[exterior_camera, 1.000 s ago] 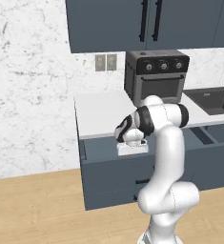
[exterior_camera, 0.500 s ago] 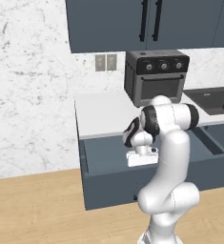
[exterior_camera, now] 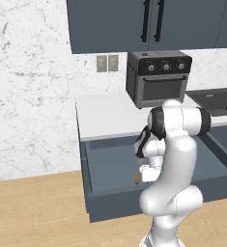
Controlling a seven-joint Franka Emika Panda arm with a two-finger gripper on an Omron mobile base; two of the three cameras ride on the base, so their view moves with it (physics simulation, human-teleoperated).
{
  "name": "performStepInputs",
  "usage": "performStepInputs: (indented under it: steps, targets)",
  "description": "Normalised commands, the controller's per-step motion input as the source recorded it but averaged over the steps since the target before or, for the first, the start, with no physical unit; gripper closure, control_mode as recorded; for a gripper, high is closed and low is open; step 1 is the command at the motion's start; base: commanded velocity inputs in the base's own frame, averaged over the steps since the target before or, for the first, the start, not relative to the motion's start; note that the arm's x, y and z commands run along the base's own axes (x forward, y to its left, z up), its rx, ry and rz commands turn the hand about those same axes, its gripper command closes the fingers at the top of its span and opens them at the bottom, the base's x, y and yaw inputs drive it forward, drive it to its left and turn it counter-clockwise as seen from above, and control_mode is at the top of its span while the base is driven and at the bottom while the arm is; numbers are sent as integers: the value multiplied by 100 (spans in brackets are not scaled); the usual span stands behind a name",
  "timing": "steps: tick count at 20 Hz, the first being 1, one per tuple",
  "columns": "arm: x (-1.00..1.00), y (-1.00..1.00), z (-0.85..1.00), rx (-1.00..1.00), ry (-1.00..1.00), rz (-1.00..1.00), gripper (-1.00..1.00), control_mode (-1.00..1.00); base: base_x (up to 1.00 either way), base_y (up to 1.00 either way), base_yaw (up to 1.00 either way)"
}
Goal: Pick up the knife from the drawer and place it on the cutting board. Then place the meat from the plate to the cutting board.
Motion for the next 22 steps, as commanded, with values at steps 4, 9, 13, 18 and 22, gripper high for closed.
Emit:
performStepInputs:
  steps: [4, 9, 13, 18, 22]
  targets:
    - [-83, -2, 76, 0, -29, 0, -100, -100, 0, 0, 0]
    - [-23, 0, 98, 1, -18, 0, -100, -100, 0, 0, 0]
    - [23, 0, 82, 6, 0, 0, -100, -100, 0, 0, 0]
    - [51, 1, 16, 2, 0, 0, -100, -100, 0, 0, 0]
    - [60, 14, -16, 1, -3, -3, -100, -100, 0, 0, 0]
